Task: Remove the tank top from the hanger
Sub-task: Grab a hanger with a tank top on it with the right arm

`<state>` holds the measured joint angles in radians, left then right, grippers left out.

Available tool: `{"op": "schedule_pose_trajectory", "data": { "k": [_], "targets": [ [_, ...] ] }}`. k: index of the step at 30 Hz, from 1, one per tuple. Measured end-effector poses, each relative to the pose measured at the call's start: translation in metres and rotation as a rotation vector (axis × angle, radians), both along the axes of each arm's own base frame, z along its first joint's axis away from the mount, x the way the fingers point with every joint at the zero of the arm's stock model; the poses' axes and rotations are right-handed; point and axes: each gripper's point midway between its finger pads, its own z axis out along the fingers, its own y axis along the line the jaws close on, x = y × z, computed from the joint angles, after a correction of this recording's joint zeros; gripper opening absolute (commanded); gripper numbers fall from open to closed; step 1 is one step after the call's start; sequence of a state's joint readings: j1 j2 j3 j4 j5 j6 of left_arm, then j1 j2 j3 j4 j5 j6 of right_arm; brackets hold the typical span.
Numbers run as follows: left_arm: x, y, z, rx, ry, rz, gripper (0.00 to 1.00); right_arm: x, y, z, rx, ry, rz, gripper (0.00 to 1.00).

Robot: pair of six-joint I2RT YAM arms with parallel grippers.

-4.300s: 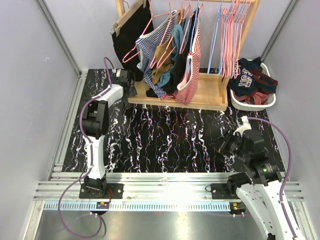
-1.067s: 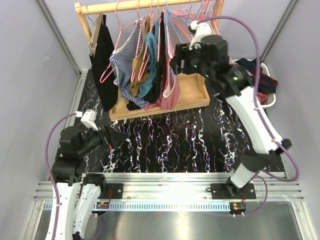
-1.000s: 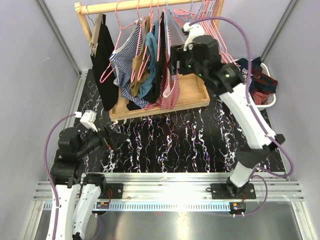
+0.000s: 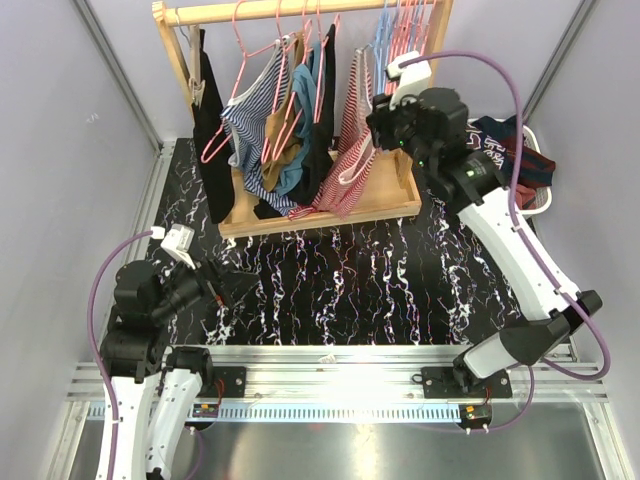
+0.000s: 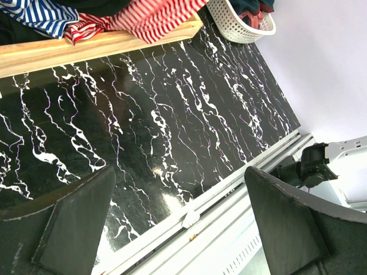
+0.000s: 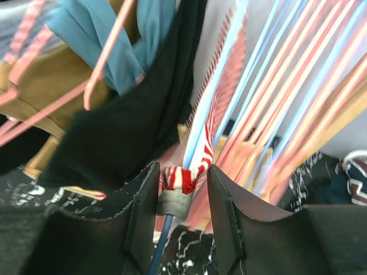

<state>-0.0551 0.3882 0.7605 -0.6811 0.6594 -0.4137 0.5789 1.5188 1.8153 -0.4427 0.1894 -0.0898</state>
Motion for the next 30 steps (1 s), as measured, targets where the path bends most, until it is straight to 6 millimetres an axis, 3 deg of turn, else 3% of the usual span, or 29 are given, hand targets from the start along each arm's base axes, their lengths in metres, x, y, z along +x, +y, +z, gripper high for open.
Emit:
{"op": "schedule_pose_trajectory", "data": {
  "k": [5,9,11,13,15,17,20,30],
  "targets": [
    [0.000,-0.001,0.001,-0.002,-0.004,-0.003,0.99,0.007,-0.008,0.021,0.047,-0.005,0.061,0.00],
    [0.000,-0.001,0.001,-0.002,-0.006,-0.003,0.99,0.015,0.002,0.008,0.044,0.074,0.114,0.00],
    [0.000,-0.001,0.001,-0.002,-0.006,-0.003,0.99,0.018,0.008,-0.002,0.037,0.120,0.134,0.06],
    [0.000,-0.001,0.001,-0.002,-0.006,-0.003,0.99,0.020,0.013,-0.014,0.030,0.170,0.145,0.21],
    [0.000,-0.001,0.001,-0.002,-0.006,-0.004,0.99,0.021,0.014,-0.024,0.021,0.214,0.140,0.28],
    [0.000,0.000,0.001,-0.002,-0.006,-0.003,0.99,0.019,0.013,-0.029,0.024,0.252,0.130,0.45],
    [0.001,-0.001,0.002,-0.002,-0.009,-0.003,0.99,0.015,0.008,-0.028,0.037,0.285,0.097,0.52],
    [0.005,-0.001,0.002,-0.007,-0.027,-0.002,0.99,0.009,-0.011,-0.001,0.077,0.290,-0.010,0.52]
  ]
}}
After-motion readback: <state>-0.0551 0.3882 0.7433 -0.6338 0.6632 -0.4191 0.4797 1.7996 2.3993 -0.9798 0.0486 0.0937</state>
